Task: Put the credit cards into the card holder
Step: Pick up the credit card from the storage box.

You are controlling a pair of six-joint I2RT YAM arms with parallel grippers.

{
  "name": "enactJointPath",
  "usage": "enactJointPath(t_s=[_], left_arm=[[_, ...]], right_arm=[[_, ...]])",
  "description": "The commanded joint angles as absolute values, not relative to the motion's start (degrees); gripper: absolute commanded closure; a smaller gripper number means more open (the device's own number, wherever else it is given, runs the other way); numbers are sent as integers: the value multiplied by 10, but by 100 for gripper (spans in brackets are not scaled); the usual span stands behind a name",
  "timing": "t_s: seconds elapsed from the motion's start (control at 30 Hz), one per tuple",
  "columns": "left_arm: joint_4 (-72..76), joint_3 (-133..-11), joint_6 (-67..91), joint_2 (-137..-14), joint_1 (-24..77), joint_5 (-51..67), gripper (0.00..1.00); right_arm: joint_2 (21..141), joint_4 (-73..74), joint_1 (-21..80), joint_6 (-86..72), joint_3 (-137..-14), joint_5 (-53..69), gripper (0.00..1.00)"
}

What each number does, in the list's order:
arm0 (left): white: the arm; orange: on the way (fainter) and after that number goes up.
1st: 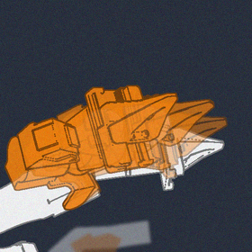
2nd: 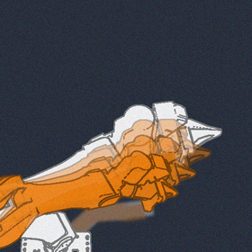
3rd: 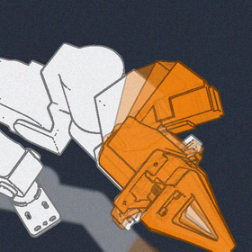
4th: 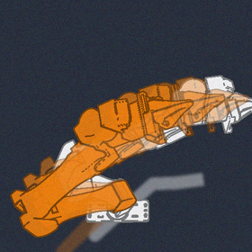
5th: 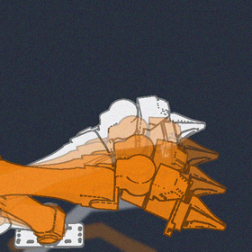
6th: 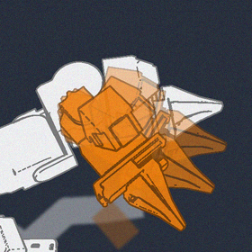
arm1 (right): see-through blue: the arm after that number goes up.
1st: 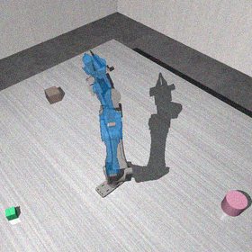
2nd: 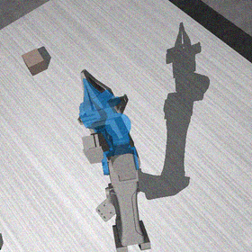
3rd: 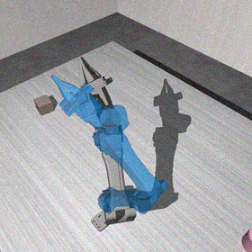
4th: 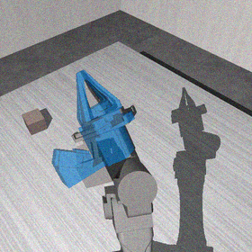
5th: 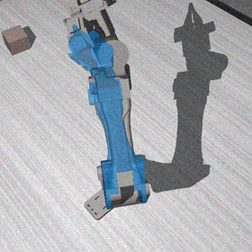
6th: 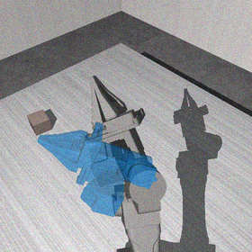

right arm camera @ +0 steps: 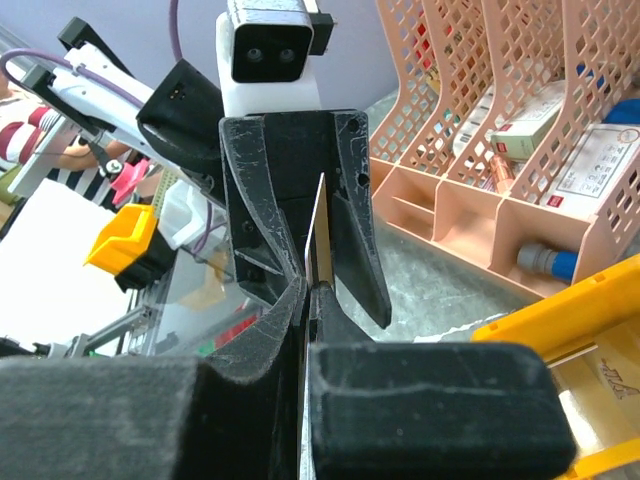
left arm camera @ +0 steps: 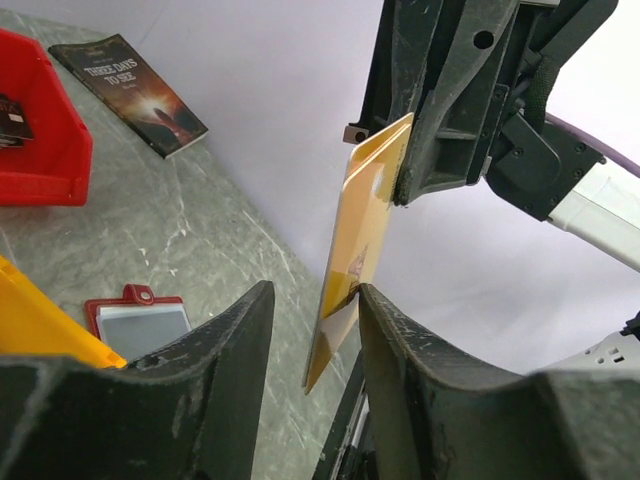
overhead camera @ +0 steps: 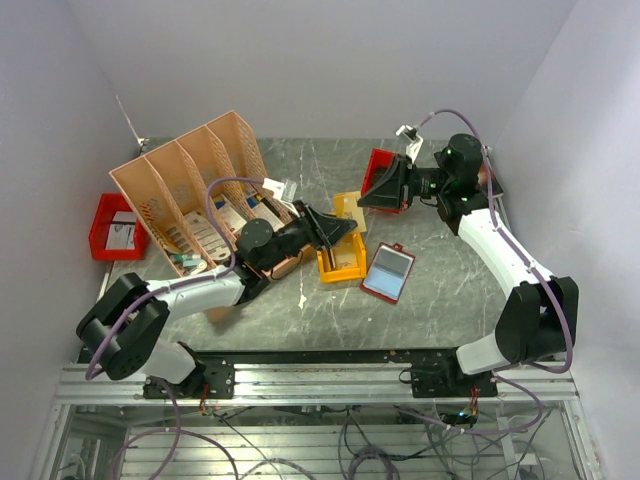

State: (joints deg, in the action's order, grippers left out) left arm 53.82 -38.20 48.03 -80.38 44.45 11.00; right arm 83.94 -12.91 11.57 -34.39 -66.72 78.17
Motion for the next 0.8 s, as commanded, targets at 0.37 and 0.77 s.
enactJointPath(t_s=[0.37,0.77], left_arm=[[547,-388,385,-792,434,194,93],[602,-430,403,-845,395,428,93]], right_arm=[[816,46,108,-172,-703,759,64],[804,-17,144,-195,-663,811,37]])
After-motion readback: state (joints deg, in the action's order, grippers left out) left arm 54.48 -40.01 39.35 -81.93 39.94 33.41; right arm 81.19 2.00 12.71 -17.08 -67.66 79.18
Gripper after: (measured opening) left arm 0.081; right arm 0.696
